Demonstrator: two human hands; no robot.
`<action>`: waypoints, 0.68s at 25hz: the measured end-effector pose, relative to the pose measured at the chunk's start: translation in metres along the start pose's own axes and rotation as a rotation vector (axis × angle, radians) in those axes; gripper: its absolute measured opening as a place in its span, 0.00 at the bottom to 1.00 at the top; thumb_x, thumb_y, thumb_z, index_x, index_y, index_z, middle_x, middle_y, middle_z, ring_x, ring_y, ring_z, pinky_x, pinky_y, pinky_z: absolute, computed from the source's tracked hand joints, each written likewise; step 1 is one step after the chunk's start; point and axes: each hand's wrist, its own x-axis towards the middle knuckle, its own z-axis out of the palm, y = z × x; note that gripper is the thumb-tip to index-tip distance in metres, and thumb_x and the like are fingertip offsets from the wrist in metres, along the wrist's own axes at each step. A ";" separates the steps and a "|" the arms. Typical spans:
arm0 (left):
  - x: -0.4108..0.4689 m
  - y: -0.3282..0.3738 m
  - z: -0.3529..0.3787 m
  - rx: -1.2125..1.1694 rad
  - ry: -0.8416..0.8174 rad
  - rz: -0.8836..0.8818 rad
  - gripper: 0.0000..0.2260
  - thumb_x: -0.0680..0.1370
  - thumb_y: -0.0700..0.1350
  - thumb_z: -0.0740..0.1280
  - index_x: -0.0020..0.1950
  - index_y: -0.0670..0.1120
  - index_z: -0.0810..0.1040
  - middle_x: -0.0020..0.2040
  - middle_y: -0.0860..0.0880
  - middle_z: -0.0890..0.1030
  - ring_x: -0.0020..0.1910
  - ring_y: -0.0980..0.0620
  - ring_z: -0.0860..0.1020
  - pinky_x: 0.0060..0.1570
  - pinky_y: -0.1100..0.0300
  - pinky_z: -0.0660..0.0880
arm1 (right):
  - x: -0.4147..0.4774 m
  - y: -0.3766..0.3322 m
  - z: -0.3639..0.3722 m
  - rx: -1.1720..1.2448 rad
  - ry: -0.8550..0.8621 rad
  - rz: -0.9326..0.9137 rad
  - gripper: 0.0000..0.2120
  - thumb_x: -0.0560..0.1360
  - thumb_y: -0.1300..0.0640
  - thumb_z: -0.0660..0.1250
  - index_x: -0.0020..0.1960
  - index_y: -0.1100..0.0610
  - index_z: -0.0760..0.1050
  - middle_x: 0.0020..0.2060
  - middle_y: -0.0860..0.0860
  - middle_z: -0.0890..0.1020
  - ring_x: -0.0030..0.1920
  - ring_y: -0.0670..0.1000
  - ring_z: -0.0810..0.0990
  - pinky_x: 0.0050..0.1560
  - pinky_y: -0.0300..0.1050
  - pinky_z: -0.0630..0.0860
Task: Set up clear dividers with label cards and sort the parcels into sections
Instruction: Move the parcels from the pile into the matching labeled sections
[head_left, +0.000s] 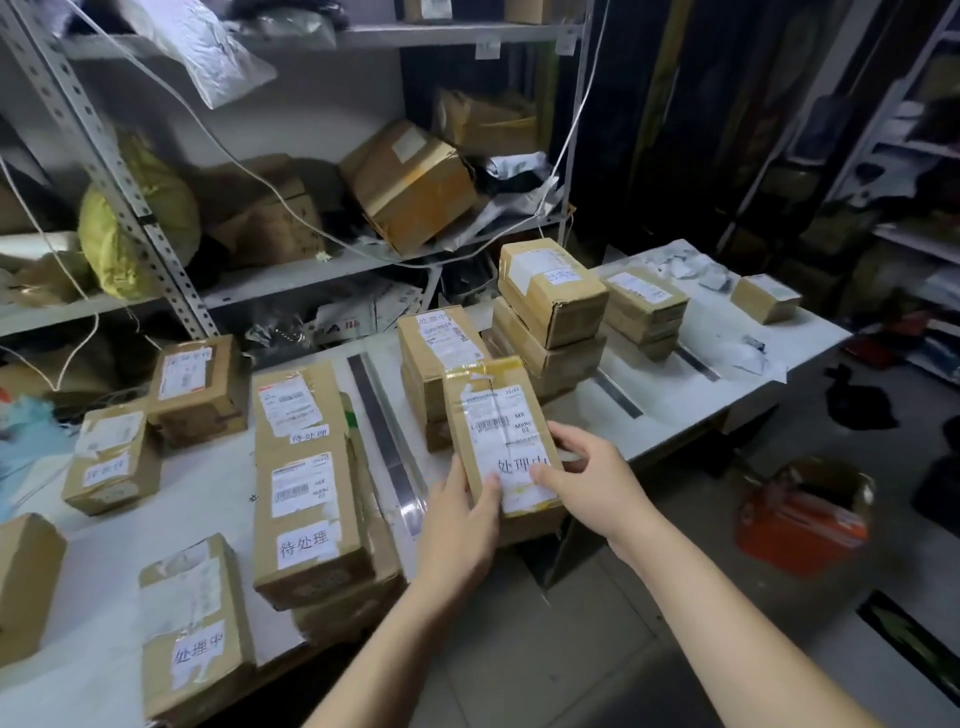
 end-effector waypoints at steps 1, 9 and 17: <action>0.001 -0.004 0.010 -0.002 0.014 -0.029 0.19 0.82 0.60 0.59 0.73 0.62 0.71 0.64 0.61 0.80 0.63 0.58 0.77 0.64 0.51 0.76 | 0.007 0.009 -0.003 -0.005 -0.016 0.028 0.25 0.77 0.61 0.73 0.70 0.46 0.75 0.59 0.41 0.84 0.56 0.43 0.84 0.54 0.45 0.84; 0.050 -0.066 0.066 -0.004 0.043 -0.269 0.13 0.85 0.53 0.60 0.68 0.63 0.73 0.58 0.65 0.80 0.58 0.59 0.79 0.55 0.57 0.75 | 0.095 0.082 0.006 -0.121 -0.112 0.198 0.22 0.77 0.63 0.72 0.67 0.45 0.77 0.55 0.38 0.83 0.53 0.43 0.85 0.49 0.40 0.83; 0.078 -0.107 0.075 0.054 0.147 -0.416 0.18 0.84 0.54 0.58 0.75 0.60 0.68 0.62 0.55 0.80 0.58 0.54 0.79 0.58 0.51 0.77 | 0.148 0.127 0.047 -0.170 -0.168 0.276 0.24 0.77 0.62 0.72 0.68 0.43 0.75 0.57 0.39 0.83 0.56 0.41 0.82 0.51 0.39 0.82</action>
